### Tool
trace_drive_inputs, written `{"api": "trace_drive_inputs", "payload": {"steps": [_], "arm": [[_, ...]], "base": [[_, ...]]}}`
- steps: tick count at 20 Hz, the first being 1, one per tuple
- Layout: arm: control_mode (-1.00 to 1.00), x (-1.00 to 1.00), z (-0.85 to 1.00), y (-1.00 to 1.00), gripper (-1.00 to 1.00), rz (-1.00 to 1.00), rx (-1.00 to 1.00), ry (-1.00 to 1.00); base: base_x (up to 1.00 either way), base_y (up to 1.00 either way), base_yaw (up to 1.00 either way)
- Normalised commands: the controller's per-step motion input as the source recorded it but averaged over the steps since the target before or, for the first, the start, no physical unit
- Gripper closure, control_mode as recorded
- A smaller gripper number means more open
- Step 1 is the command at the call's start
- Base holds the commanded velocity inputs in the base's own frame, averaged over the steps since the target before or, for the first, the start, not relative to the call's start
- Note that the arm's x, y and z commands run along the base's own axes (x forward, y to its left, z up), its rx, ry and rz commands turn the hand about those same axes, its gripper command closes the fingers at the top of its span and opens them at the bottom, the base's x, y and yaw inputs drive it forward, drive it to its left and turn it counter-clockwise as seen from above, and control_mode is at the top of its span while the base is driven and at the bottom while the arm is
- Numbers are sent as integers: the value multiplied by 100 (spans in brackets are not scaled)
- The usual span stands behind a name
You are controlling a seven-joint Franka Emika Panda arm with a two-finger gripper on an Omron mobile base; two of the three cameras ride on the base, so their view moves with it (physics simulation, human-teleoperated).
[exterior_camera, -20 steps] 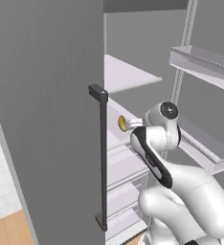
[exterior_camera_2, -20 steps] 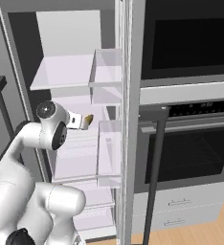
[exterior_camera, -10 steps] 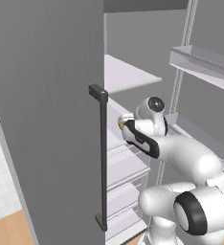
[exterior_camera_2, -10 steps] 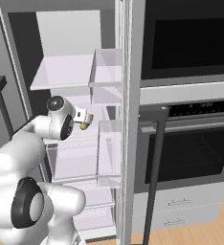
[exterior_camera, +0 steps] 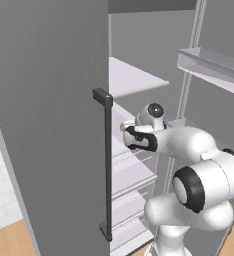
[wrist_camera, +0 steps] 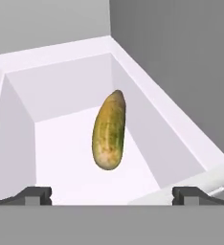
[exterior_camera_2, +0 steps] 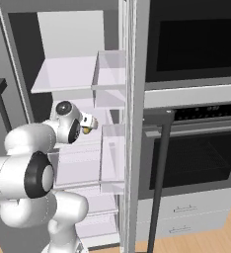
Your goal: Place one cucumber and one chicken drumstick in each tupperware on the nearby counter, to pack two identical lunches.
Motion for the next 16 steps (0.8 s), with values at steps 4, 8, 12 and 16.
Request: {"api": "trace_drive_inputs", "payload": {"steps": [4,8,12,16], "arm": [[-100,47,-11,4,-100,0,0,4],[-100,40,-31,5,-100,0,0,7],[-100,44,-36,0,-100,0,0,11],[-100,42,-26,2,-100,0,0,5]], "base": [[0,0,0],[0,0,0],[0,0,0],[0,0,0]]}}
